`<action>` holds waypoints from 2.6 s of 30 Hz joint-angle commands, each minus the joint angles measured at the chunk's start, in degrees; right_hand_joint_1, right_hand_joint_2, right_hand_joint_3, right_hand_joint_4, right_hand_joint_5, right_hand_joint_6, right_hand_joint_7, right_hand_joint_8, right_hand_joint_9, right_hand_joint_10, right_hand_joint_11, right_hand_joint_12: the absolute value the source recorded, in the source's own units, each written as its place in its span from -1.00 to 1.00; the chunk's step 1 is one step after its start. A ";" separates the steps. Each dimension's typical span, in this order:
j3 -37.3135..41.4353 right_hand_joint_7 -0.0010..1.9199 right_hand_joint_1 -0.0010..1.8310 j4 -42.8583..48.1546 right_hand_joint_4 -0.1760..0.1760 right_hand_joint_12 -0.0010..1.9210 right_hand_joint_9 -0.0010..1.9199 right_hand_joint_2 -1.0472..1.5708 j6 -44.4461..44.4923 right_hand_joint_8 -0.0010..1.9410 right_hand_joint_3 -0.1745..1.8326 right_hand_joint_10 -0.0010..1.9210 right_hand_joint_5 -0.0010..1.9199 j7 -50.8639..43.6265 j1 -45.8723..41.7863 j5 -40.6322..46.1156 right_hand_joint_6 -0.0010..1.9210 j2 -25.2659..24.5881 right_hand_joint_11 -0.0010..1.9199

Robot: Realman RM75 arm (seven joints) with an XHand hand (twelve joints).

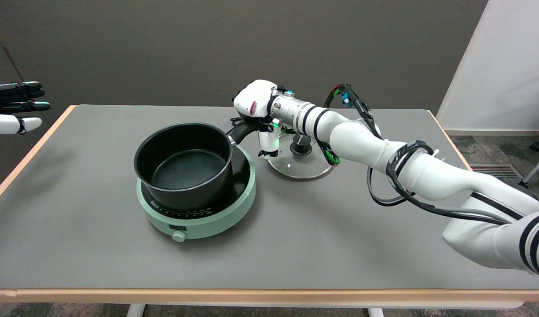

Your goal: Pick up the pot.

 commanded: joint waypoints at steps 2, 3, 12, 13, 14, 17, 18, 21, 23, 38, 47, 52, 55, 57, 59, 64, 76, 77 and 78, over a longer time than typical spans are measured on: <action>0.55 0.64 0.18 2.49 -0.57 0.64 0.64 -0.19 0.45 0.63 0.27 0.64 0.64 0.06 -0.54 0.10 0.64 1.00 0.64; 0.57 0.62 0.18 2.57 -0.57 0.62 0.62 -0.16 0.51 0.60 0.26 0.62 0.62 0.06 -0.54 0.10 0.62 1.00 0.62; 0.60 0.51 0.09 2.46 -0.47 0.51 0.51 0.18 1.09 0.50 0.11 0.51 0.51 0.06 -0.54 0.10 0.51 0.68 0.51; 0.52 0.51 0.10 2.46 -0.47 0.51 0.51 0.16 1.09 0.49 0.12 0.51 0.51 0.06 -0.54 0.10 0.51 0.68 0.51; 0.41 0.51 0.10 2.46 -0.46 0.50 0.51 0.16 1.09 0.49 0.13 0.50 0.51 0.06 -0.54 0.10 0.50 0.68 0.51; 0.12 0.49 0.13 2.54 -0.45 0.49 0.49 0.14 1.09 0.48 0.15 0.49 0.49 0.06 -0.54 0.10 0.49 0.68 0.49; 0.04 0.49 0.13 2.54 -0.45 0.49 0.49 0.14 1.03 0.48 0.17 0.49 0.49 0.06 -0.54 0.10 0.49 0.68 0.49; -0.12 0.49 0.13 2.36 -0.45 0.49 0.49 0.15 0.79 0.48 0.23 0.49 0.49 0.06 -0.54 0.10 0.49 0.68 0.49; -0.28 0.51 0.13 2.28 -0.47 0.50 0.51 0.16 0.69 0.49 0.25 0.50 0.51 0.06 -0.54 0.10 0.50 0.68 0.51; -0.73 0.47 0.03 1.67 -0.49 0.47 0.47 -0.12 -1.66 0.46 0.47 0.47 0.47 0.14 -0.54 0.18 0.47 0.95 0.47; -0.73 0.58 0.14 1.35 -0.60 0.58 0.58 -0.20 -1.82 0.56 0.59 0.58 0.58 0.90 -0.62 0.26 0.58 1.16 0.58; -0.84 0.95 0.25 1.45 -0.18 0.95 0.95 -0.19 -1.87 0.93 0.34 0.95 0.95 2.29 -0.62 0.26 0.95 1.41 0.95; -1.05 1.00 0.25 1.72 -0.08 1.00 1.00 -0.24 -1.87 0.98 0.42 1.00 1.00 2.29 -0.62 0.26 1.00 1.99 1.00; -1.11 1.00 0.23 1.85 -0.08 1.00 1.00 -0.34 -2.00 0.98 0.43 1.00 1.00 2.29 -0.62 0.26 1.00 2.15 1.00; -1.53 1.00 0.23 1.69 -0.08 1.00 1.00 -0.52 -2.11 0.98 0.37 1.00 1.00 2.29 -0.35 0.26 1.00 2.20 1.00; -2.33 1.00 0.24 0.78 -0.13 1.00 1.00 -0.51 -1.89 0.98 0.31 1.00 1.00 2.29 0.29 0.26 1.00 2.01 1.00; -2.17 0.96 0.15 0.31 -0.21 0.96 0.96 -0.09 -1.55 0.94 0.21 0.96 0.96 2.29 0.66 0.26 0.96 2.04 0.96; -2.17 0.96 0.15 0.31 -0.21 0.96 0.96 -0.08 -1.55 0.94 0.21 0.96 0.96 2.29 0.66 0.26 0.96 2.07 0.96; -2.14 0.96 0.15 0.31 -0.21 0.96 0.96 -0.06 -1.55 0.94 0.21 0.96 0.96 2.29 0.66 0.26 0.96 2.15 0.96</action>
